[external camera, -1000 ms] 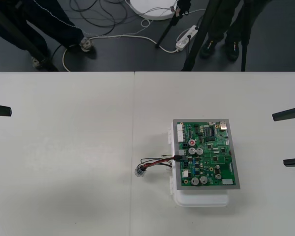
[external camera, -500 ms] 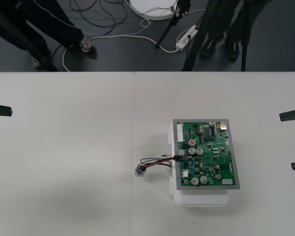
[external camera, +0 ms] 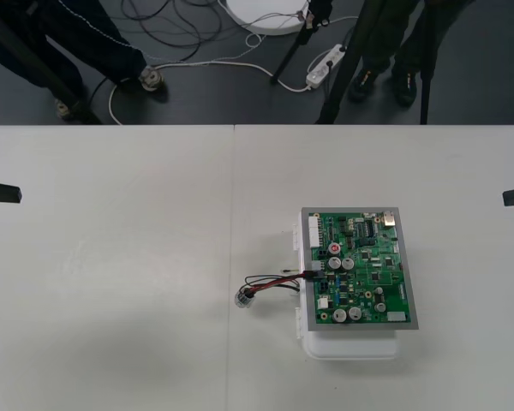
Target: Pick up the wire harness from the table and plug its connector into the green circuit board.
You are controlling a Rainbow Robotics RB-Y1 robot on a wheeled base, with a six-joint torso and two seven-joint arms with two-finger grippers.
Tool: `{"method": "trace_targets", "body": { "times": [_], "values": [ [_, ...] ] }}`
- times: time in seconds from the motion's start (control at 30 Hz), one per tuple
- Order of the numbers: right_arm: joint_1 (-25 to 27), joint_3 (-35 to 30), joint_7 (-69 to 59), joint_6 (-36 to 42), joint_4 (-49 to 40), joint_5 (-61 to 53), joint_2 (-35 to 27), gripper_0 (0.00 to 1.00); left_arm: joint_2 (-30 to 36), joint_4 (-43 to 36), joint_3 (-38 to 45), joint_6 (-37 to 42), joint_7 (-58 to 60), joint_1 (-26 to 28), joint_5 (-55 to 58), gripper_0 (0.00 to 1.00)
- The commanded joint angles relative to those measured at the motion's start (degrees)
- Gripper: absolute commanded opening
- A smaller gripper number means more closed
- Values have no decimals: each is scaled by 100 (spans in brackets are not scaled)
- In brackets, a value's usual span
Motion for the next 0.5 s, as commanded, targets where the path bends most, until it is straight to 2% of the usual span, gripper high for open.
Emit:
{"method": "trace_targets", "body": {
  "times": [0.03,0.5],
  "values": [
    [89,-190,97,-40,61,-104,-73,100,122,-126,174,-246,-18,13,-25,100],
    [89,-190,334,-40,448,-218,-222,100,122,-126,174,-246,-18,13,-25,100]
  ]
}}
